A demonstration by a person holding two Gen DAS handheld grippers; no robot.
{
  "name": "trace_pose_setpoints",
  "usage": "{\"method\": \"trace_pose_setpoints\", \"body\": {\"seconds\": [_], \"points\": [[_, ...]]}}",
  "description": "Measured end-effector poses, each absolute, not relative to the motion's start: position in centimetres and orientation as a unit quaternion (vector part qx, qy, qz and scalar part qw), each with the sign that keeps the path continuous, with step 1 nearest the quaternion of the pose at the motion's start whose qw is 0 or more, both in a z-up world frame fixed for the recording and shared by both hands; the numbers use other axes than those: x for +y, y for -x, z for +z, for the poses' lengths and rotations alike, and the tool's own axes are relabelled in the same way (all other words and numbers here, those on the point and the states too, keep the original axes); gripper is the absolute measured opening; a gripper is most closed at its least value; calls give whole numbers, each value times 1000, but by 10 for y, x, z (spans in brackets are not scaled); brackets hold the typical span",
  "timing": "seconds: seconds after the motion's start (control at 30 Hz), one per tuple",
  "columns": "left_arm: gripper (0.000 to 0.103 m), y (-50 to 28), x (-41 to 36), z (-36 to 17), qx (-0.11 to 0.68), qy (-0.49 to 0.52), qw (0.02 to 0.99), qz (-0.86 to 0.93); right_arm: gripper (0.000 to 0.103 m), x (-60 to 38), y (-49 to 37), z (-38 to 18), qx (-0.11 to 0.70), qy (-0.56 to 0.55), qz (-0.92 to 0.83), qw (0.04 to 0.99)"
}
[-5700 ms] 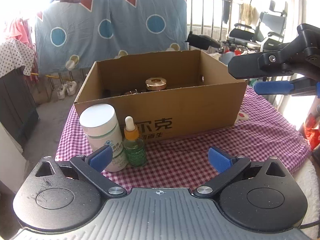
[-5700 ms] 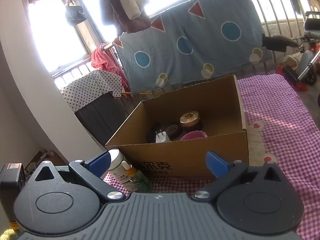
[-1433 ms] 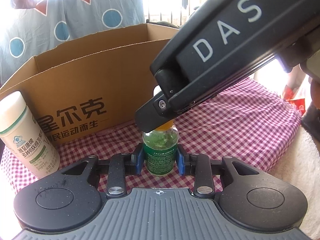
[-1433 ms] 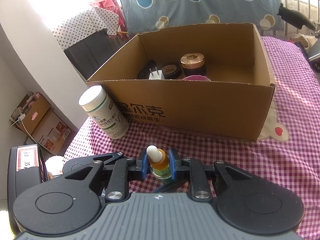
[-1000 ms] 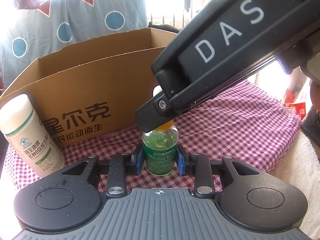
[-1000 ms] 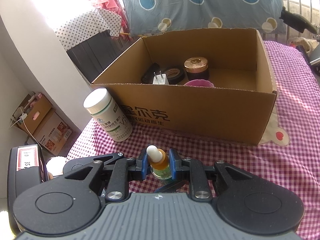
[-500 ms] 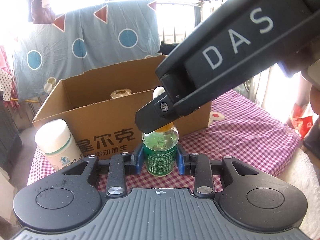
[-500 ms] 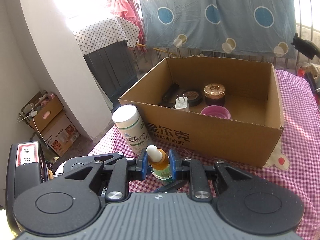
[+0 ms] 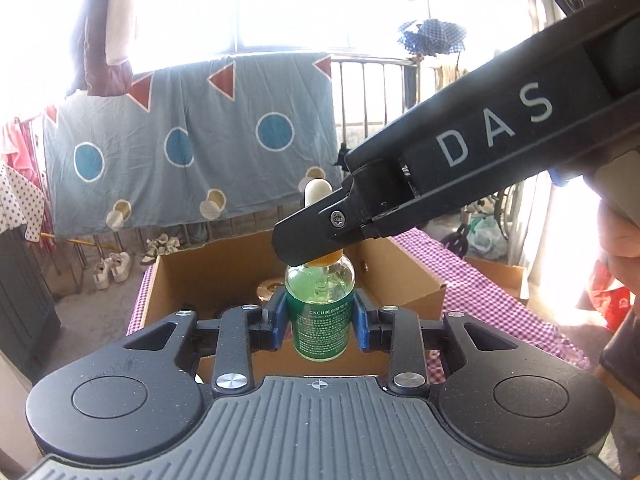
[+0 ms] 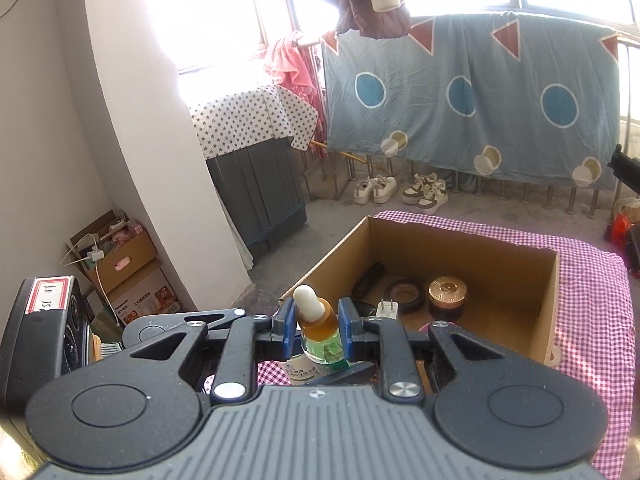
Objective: Organize rigid objects
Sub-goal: 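Lower the dropper bottle into the box and open the right gripper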
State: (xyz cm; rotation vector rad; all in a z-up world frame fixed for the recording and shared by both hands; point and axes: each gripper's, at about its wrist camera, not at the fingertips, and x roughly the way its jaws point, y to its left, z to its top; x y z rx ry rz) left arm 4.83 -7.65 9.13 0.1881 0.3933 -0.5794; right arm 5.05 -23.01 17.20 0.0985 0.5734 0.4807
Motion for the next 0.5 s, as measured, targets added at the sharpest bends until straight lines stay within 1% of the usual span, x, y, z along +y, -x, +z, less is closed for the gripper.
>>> {"method": "trace_pose_setpoints", "body": {"seconds": [0.13, 0.27, 0.37, 0.5], "points": [[32, -63, -86, 101, 189, -90, 934, -289, 24, -240, -69, 185, 286, -54, 231, 928], [32, -84, -95, 108, 201, -81, 933, -288, 24, -250, -90, 192, 290, -56, 228, 928], [32, -100, -99, 111, 211, -63, 931, -292, 24, -259, -109, 195, 293, -66, 221, 928], [31, -114, -106, 113, 214, -74, 927, -298, 22, -274, -136, 191, 308, -73, 211, 925]]}}
